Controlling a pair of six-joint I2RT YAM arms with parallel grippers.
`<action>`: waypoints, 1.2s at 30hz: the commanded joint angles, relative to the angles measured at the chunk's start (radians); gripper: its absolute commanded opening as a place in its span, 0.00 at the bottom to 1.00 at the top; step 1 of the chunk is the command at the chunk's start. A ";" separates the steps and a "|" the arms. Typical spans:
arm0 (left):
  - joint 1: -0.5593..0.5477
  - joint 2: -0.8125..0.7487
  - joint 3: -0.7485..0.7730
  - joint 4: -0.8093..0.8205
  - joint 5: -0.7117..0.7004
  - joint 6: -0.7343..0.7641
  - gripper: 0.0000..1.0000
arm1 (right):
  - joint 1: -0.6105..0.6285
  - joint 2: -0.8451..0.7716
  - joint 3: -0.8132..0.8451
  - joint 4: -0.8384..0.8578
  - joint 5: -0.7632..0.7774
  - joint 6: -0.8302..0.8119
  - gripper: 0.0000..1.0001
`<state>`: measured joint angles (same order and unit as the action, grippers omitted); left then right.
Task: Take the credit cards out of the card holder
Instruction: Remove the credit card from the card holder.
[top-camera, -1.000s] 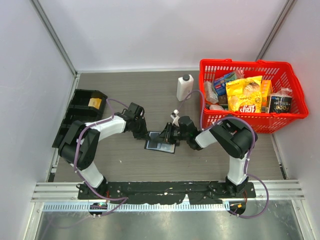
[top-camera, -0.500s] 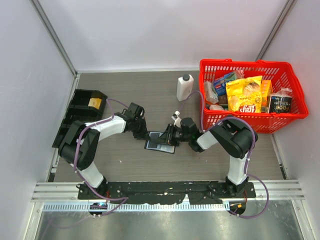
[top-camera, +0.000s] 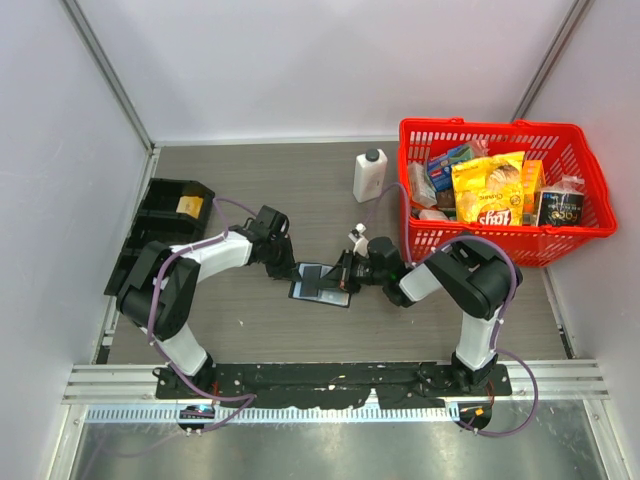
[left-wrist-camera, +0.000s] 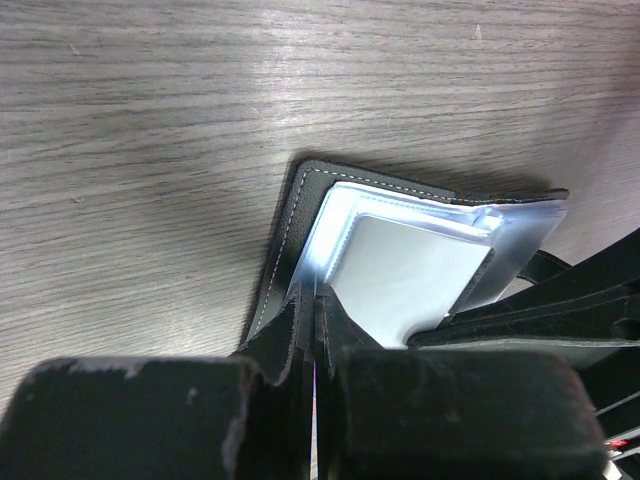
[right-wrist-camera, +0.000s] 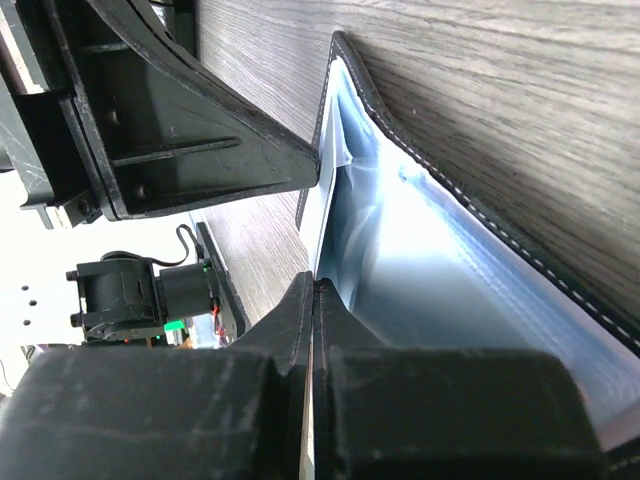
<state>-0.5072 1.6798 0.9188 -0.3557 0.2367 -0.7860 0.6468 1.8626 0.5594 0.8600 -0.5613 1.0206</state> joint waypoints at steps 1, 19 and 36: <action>-0.005 0.006 -0.024 -0.045 -0.036 0.011 0.00 | -0.030 -0.056 -0.026 0.051 -0.019 0.004 0.01; -0.005 -0.138 -0.017 0.081 0.091 -0.028 0.26 | -0.032 -0.023 -0.010 0.028 -0.020 -0.001 0.01; 0.001 -0.014 -0.064 0.072 0.036 -0.044 0.02 | -0.030 -0.023 -0.003 0.013 -0.008 0.010 0.04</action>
<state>-0.5091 1.6817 0.8818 -0.2653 0.3290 -0.8383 0.6285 1.8435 0.5407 0.8326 -0.5709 1.0195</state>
